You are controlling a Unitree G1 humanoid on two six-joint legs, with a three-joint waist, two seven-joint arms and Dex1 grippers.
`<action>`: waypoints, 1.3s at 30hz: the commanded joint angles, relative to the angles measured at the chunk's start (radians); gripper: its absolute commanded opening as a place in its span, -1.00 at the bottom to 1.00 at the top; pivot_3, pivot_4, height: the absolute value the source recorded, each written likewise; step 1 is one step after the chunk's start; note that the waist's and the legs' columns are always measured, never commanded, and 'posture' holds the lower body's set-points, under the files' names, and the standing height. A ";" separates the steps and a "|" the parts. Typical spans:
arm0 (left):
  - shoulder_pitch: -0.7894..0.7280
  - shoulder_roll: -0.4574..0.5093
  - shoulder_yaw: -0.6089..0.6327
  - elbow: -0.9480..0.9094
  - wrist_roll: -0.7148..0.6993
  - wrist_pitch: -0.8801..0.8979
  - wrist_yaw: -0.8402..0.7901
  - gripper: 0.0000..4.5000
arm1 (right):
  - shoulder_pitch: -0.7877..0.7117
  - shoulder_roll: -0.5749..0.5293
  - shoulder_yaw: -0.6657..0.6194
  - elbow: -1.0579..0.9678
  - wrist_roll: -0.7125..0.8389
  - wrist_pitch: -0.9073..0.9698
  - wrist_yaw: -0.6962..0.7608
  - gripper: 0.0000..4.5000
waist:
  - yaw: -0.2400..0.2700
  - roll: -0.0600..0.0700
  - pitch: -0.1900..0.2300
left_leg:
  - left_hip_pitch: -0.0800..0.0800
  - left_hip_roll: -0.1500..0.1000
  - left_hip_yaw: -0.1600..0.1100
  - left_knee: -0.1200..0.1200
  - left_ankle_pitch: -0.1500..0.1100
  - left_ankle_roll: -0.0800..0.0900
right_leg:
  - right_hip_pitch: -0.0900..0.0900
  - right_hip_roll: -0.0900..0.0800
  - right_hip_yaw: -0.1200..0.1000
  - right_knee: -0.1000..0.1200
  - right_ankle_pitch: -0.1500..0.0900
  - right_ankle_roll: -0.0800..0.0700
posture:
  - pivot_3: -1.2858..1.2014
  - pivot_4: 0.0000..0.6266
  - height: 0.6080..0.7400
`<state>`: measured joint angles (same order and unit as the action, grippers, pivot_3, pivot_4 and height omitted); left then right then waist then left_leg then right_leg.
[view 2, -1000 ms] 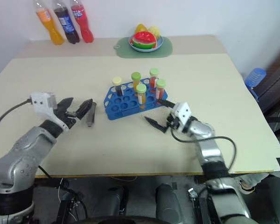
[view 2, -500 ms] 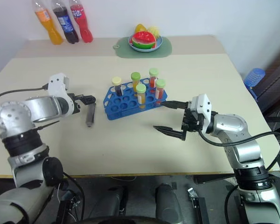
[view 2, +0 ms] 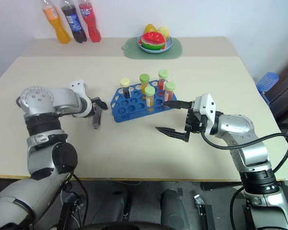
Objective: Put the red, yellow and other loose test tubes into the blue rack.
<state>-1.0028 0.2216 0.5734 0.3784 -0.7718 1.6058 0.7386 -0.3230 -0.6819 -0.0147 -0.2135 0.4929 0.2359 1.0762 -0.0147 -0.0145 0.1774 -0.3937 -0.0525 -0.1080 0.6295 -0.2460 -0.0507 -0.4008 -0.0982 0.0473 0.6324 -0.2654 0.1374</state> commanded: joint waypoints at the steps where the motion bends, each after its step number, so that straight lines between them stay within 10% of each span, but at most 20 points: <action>1: -0.019 -0.002 0.024 0.014 0.018 0.009 0.029 -0.07 | 0.001 0.007 -0.020 -0.039 0.000 -0.017 -0.015 1.00 | 0.001 0.000 0.000 | 0.000 0.000 0.000 0.000 0.000 0.000 | 0.000 0.000 0.000 0.000 0.000 0.000 | 0.03 -0.52 1.00; 4: -0.021 -0.013 0.051 0.018 0.035 0.009 0.037 -0.64 | 0.006 0.009 -0.017 -0.035 -0.004 -0.021 -0.023 1.00 | 0.004 0.000 0.000 | 0.000 0.000 0.000 0.000 0.000 0.000 | 0.000 0.000 0.000 0.000 0.000 0.000 | 0.03 -0.52 1.00; 11: 0.040 -0.035 0.122 -0.218 -0.115 0.009 -0.020 -0.65 | 0.003 0.019 -0.012 -0.008 -0.038 -0.039 -0.045 1.00 | 0.002 -0.001 0.000 | -0.001 0.000 0.000 0.000 0.000 -0.001 | 0.000 0.000 0.000 0.000 0.000 0.000 | 0.03 -0.52 1.00; 15: 0.222 0.043 0.069 -0.537 -0.364 -0.047 -0.499 -0.65 | 0.014 0.036 -0.017 0.003 -0.055 -0.050 -0.073 1.00 | -0.008 -0.001 0.000 | -0.005 0.001 0.002 0.000 0.002 -0.004 | -0.008 0.000 0.002 0.003 0.000 0.000 | 0.03 -0.52 1.00; 21: 0.576 0.217 -0.210 -0.853 -0.232 -0.492 -1.147 -0.65 | 0.020 0.078 -0.007 0.040 -0.081 -0.084 -0.100 1.00 | 0.003 0.001 -0.001 | -0.005 0.001 0.007 0.000 0.003 -0.005 | -0.007 0.000 0.002 0.002 0.000 -0.001 | 0.03 -0.52 1.00; 29: 0.607 0.130 -0.483 -0.588 0.145 -1.162 -1.504 -0.65 | 0.088 0.113 -0.015 0.045 -0.112 -0.062 -0.176 1.00 | 0.020 0.001 -0.001 | -0.005 0.001 0.006 0.000 0.002 -0.004 | -0.003 0.000 0.001 -0.002 0.000 -0.002 | 0.03 -0.52 1.00; 39: 0.454 0.031 -0.519 -0.181 0.279 -1.494 -1.627 -0.65 | 0.345 0.089 -0.064 -0.100 -0.119 -0.016 -0.267 1.00 | 0.020 0.001 -0.001 | -0.006 0.001 0.006 0.002 -0.003 0.005 | -0.004 0.000 0.001 -0.001 0.000 -0.001 | 0.03 -0.52 1.00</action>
<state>-0.5138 0.2563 0.0450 0.1692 -0.5000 0.1639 -0.8644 0.0187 -0.6057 -0.0562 -0.2479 0.3699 0.2235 0.8385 0.0051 -0.0136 0.1765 -0.3999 -0.0519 -0.1021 0.6320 -0.2487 -0.0452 -0.4046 -0.0982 0.0481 0.6314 -0.2650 0.1367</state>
